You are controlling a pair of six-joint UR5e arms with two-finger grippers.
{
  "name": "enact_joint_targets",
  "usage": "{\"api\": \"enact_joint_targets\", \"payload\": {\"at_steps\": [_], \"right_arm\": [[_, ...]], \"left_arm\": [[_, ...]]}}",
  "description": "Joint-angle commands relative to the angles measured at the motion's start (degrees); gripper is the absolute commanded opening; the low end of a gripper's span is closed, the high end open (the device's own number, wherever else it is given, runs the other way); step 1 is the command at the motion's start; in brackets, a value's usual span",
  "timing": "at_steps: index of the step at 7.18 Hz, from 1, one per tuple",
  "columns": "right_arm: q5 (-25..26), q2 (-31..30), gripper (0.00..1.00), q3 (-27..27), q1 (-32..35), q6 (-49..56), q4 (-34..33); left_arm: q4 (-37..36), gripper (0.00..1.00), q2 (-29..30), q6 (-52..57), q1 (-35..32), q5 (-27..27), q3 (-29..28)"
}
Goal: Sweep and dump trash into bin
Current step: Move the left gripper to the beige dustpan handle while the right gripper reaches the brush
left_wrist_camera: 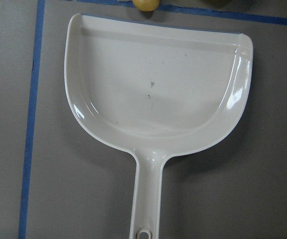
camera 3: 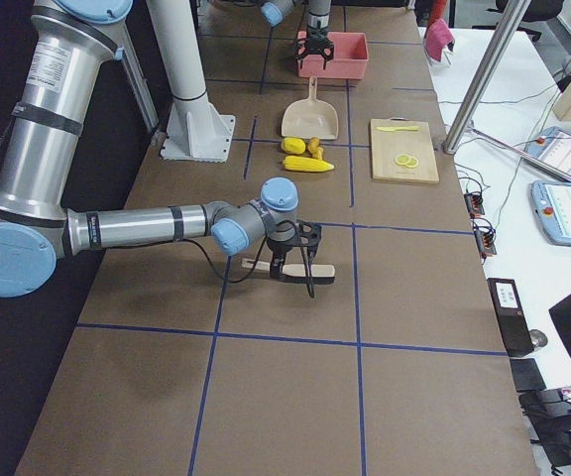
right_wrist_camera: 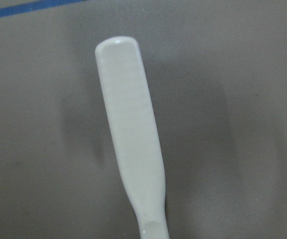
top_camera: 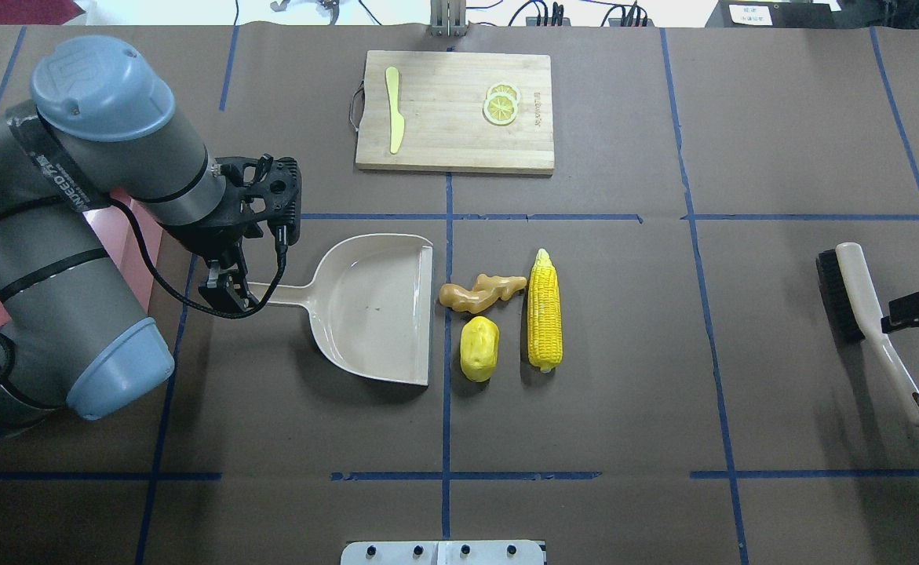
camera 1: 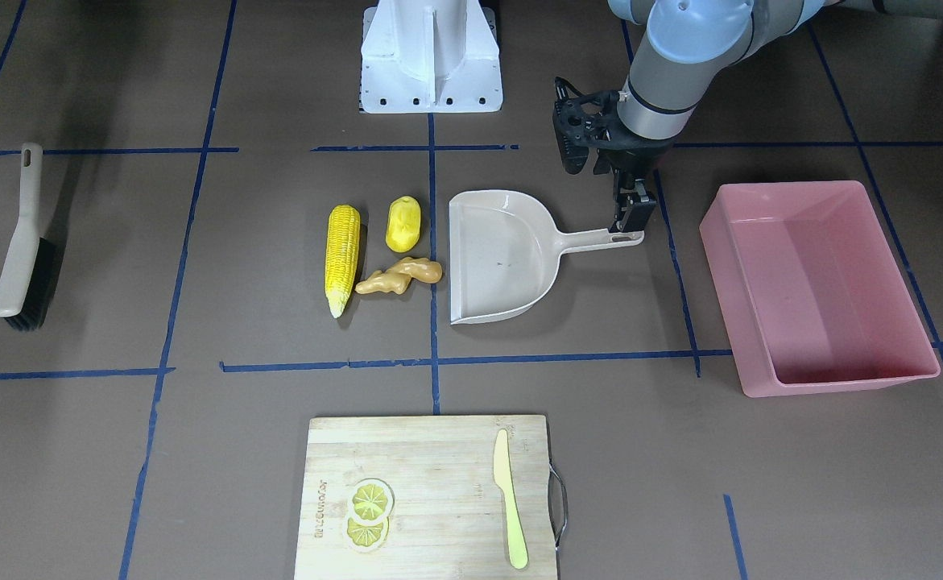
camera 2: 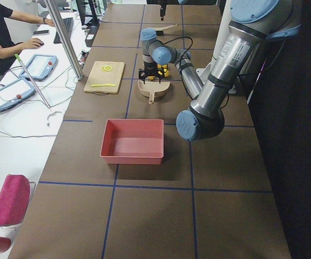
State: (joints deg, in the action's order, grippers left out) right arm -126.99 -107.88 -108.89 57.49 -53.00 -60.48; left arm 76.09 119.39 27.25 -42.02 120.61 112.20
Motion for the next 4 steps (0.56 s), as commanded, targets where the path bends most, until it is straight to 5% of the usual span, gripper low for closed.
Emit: {"api": "enact_joint_targets", "payload": {"at_steps": [1, 4], "right_arm": [[4.2, -0.4, 1.00, 3.0, -7.1, -5.4, 5.7], [4.5, -0.6, 0.96, 3.2, -7.6, -5.6, 5.3]], "left_arm": [[0.1, 1.00, 0.1, -0.1, 0.1, 0.2, 0.0], [0.4, 1.00, 0.1, -0.2, 0.0, 0.2, 0.2]]}}
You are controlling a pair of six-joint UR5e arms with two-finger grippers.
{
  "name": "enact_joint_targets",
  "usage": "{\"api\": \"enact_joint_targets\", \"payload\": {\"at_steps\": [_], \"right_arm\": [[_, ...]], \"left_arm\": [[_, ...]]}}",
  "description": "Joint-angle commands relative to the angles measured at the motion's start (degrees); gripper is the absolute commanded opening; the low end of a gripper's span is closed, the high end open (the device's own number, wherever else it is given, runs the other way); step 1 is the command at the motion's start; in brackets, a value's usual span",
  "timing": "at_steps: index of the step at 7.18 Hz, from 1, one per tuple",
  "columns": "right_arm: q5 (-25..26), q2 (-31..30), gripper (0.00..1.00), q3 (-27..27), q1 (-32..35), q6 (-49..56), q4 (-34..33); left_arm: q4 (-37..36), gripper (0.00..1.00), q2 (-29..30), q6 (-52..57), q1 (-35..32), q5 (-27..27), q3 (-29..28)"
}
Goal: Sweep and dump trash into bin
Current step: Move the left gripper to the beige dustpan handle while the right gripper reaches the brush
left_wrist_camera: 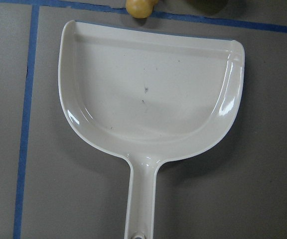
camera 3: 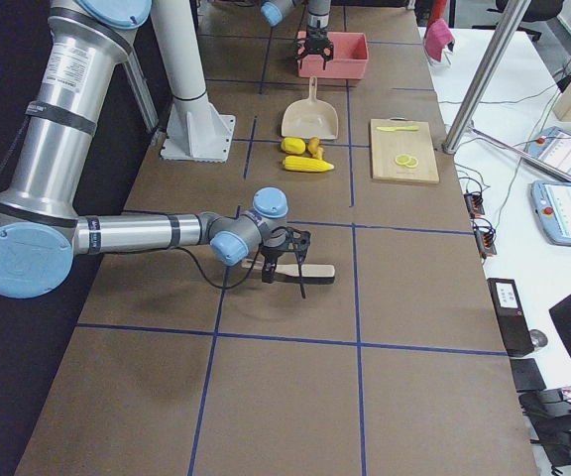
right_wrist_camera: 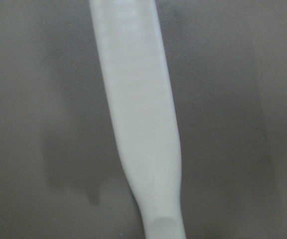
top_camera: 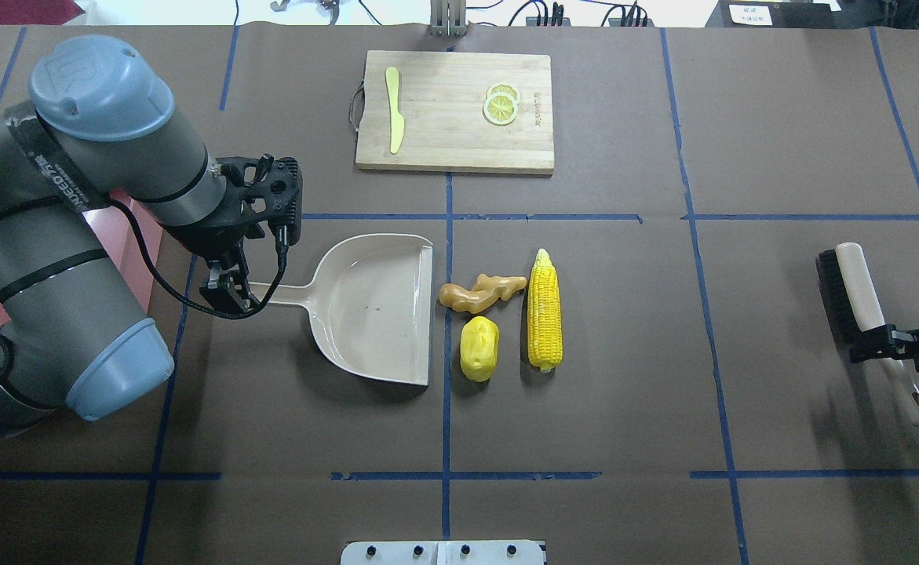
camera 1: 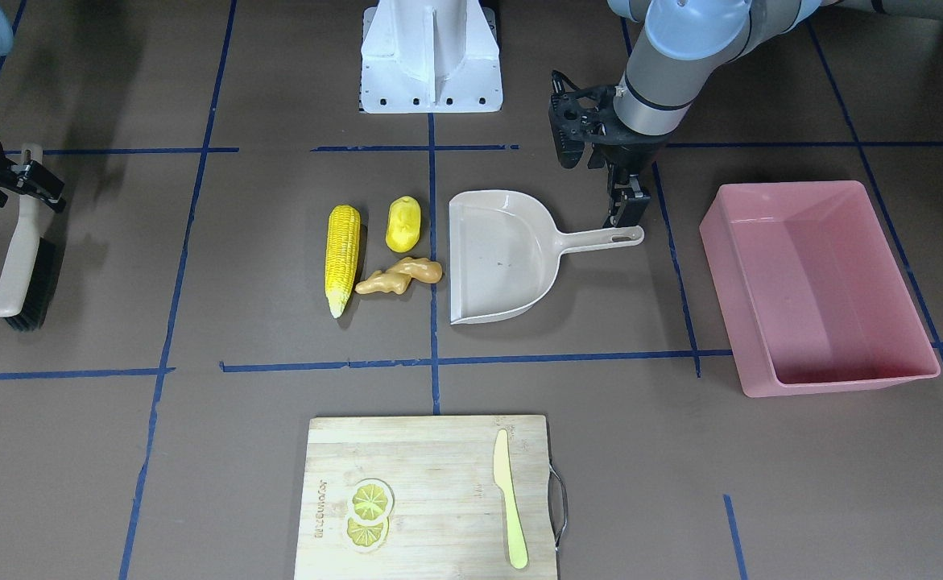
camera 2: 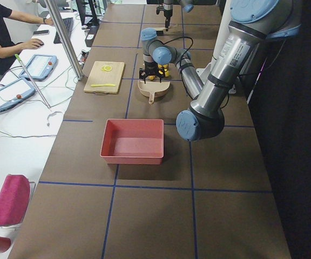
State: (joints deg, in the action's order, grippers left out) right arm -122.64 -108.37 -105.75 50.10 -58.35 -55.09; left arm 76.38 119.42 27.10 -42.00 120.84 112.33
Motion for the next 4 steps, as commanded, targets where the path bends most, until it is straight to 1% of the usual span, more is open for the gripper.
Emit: {"api": "enact_joint_targets", "payload": {"at_steps": [1, 2, 3, 4], "right_arm": [[0.1, -0.2, 0.85, 0.0, -0.1, -0.3, -0.1], [0.0, -0.2, 0.73, 0.0, -0.2, -0.3, -0.3], [0.0, -0.3, 0.53, 0.0, -0.2, -0.3, -0.3], [0.2, -0.1, 0.41, 0.1, -1.0, -0.3, -0.3]], "left_arm": [[0.5, 1.00, -0.1, 0.0, 0.0, 0.0, 0.0], [0.5, 1.00, -0.1, 0.0, 0.0, 0.0, 0.1], [0.5, 1.00, -0.1, 0.0, 0.0, 0.0, 0.2], [0.7, 1.00, -0.1, 0.0, 0.0, 0.0, 0.3]]}}
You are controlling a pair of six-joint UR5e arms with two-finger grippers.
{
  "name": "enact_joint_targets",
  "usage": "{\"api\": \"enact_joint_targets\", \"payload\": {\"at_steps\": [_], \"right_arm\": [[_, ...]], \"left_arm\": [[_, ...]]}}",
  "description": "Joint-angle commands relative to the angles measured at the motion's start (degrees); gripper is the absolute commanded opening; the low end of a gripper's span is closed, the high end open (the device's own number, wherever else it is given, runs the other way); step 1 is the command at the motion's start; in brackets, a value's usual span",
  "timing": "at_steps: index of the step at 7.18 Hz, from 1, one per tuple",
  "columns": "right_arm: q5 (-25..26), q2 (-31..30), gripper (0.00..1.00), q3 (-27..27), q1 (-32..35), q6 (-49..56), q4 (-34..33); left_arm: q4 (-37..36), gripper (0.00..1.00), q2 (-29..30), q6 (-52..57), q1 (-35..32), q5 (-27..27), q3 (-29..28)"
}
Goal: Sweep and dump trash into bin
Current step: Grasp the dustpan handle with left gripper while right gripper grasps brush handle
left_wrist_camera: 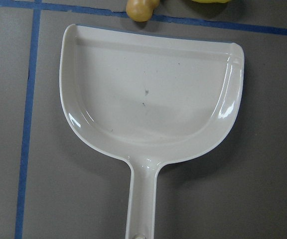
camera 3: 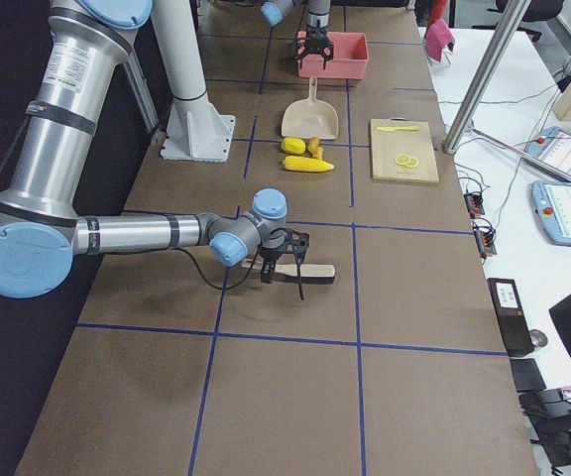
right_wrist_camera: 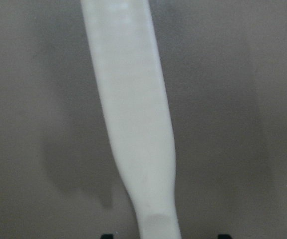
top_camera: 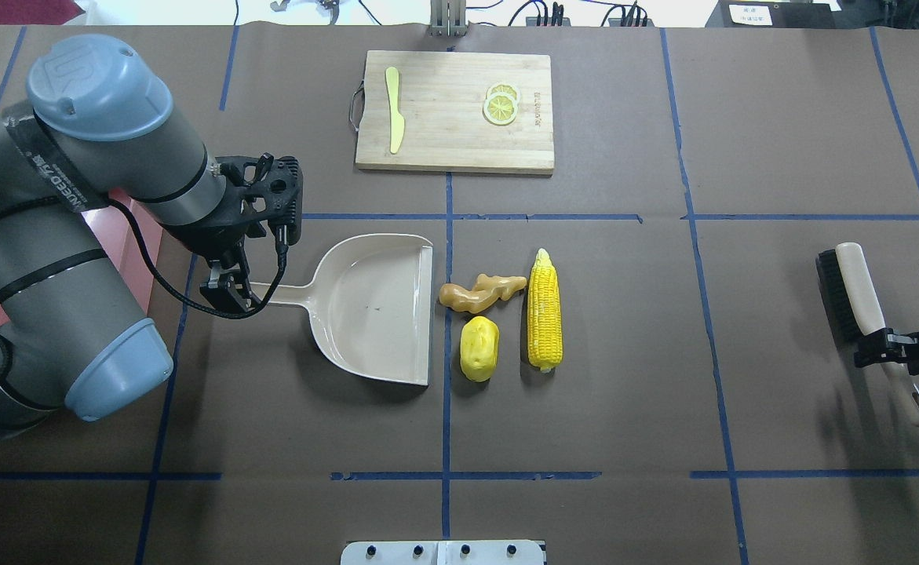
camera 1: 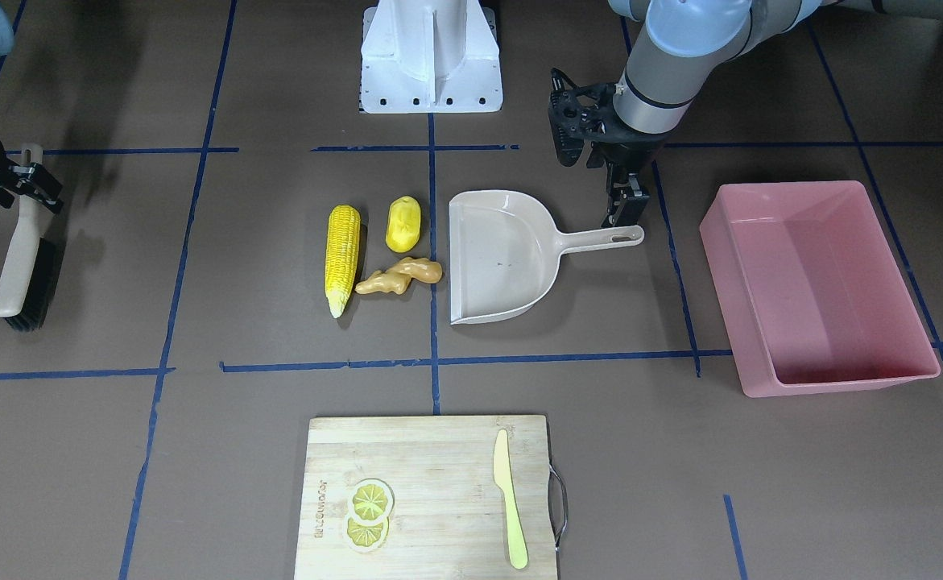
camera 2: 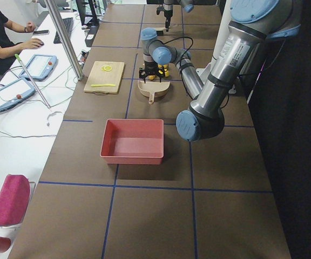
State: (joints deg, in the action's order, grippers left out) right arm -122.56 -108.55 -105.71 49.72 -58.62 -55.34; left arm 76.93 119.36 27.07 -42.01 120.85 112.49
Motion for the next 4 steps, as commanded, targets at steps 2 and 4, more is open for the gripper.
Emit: {"api": "enact_joint_targets", "payload": {"at_steps": [2, 4], "right_arm": [[0.2, -0.1, 0.08, 0.1, -0.5, 0.0, 0.0], [0.2, -0.3, 0.00, -0.5, -0.1, 0.0, 0.0]], "left_arm": [[0.4, 1.00, -0.1, -0.1, -0.1, 0.0, 0.5], [0.4, 1.00, 0.0, -0.9, 0.0, 0.0, 0.4]]}}
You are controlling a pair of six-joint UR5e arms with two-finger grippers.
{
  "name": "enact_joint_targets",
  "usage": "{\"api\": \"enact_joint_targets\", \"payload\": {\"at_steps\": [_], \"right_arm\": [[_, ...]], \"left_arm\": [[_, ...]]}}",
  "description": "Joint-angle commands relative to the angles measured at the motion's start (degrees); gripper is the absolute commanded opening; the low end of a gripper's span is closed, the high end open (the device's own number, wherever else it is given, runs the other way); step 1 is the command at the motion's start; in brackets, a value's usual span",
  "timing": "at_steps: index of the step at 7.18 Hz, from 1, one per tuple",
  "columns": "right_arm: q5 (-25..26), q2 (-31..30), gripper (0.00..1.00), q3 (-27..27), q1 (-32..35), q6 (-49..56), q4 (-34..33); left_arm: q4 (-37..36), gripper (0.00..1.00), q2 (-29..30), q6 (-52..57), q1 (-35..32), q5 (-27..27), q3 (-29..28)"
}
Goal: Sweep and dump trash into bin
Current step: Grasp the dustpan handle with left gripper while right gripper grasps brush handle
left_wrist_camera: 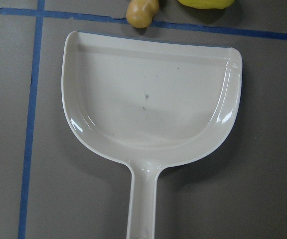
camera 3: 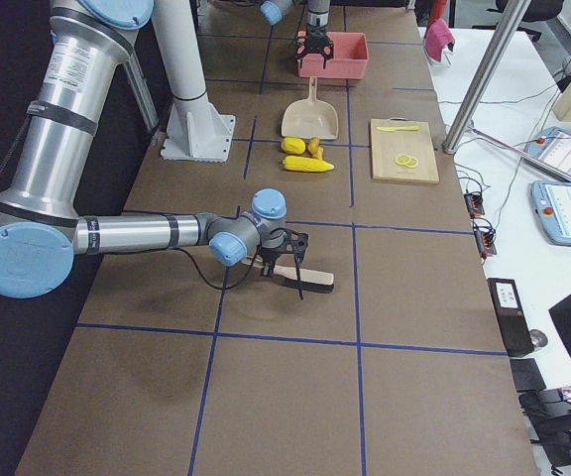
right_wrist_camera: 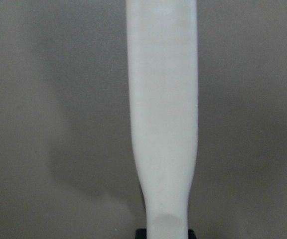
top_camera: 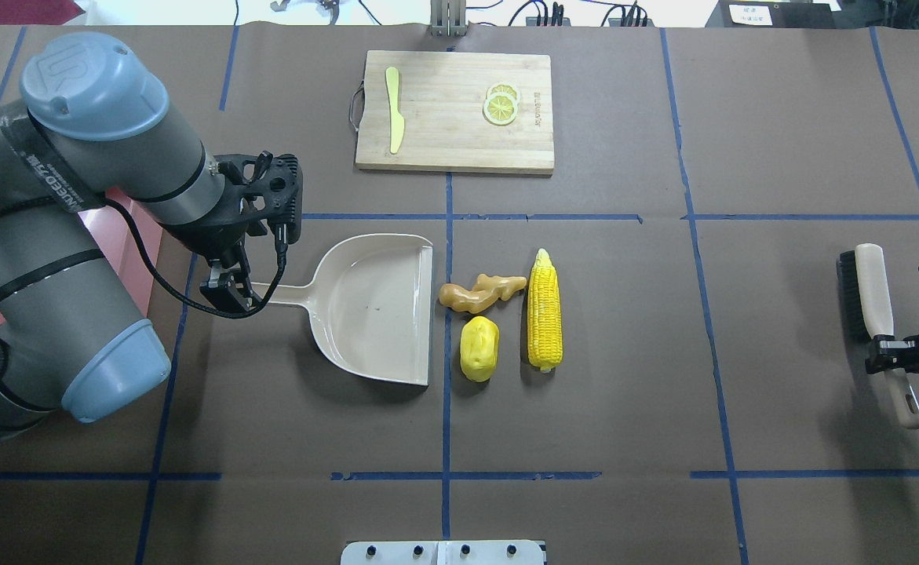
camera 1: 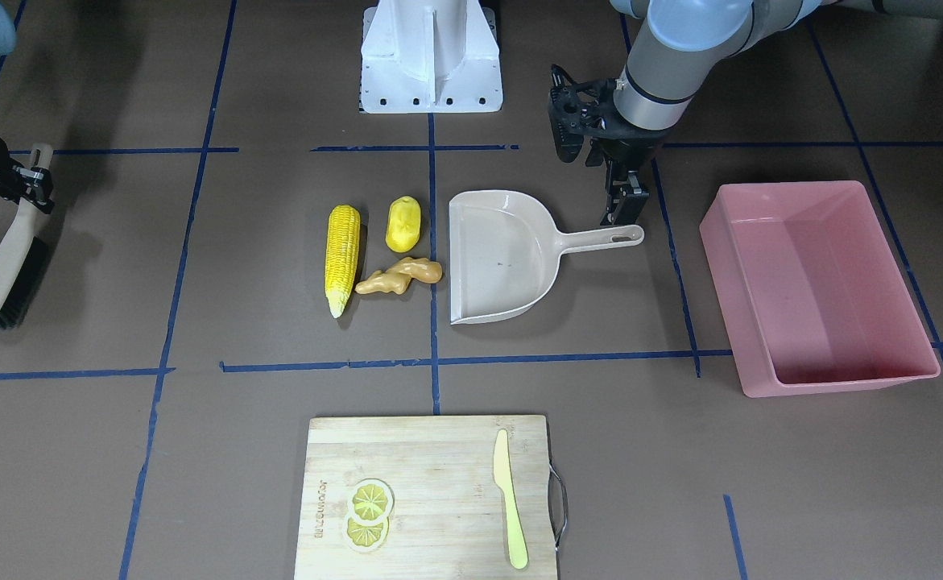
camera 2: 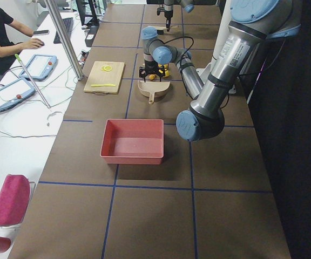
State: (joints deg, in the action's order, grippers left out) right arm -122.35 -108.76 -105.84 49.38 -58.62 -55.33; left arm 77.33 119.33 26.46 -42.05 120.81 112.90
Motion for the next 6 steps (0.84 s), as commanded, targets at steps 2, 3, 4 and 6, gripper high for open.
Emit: {"api": "enact_joint_targets", "payload": {"at_steps": [2, 3, 4, 6], "right_arm": [[-0.1, 0.1, 0.00, -1.9, 0.5, 0.1, -0.1], [-0.2, 0.2, 0.00, -2.6, 0.5, 0.2, -0.3], [-0.3, 0.5, 0.00, -4.5, -0.5, 0.2, -3.8], [0.1, 3.0, 0.00, -12.3, -0.7, 0.2, -17.1]], "left_arm": [[-0.3, 1.00, -0.2, -0.1, 0.0, -0.2, 0.0], [-0.3, 1.00, -0.7, 0.5, 0.0, -0.2, -0.6], [-0.2, 0.99, -0.9, 0.6, 0.1, -0.4, -1.5], [0.3, 0.94, -0.9, 3.7, 0.1, -0.3, -3.6]]}}
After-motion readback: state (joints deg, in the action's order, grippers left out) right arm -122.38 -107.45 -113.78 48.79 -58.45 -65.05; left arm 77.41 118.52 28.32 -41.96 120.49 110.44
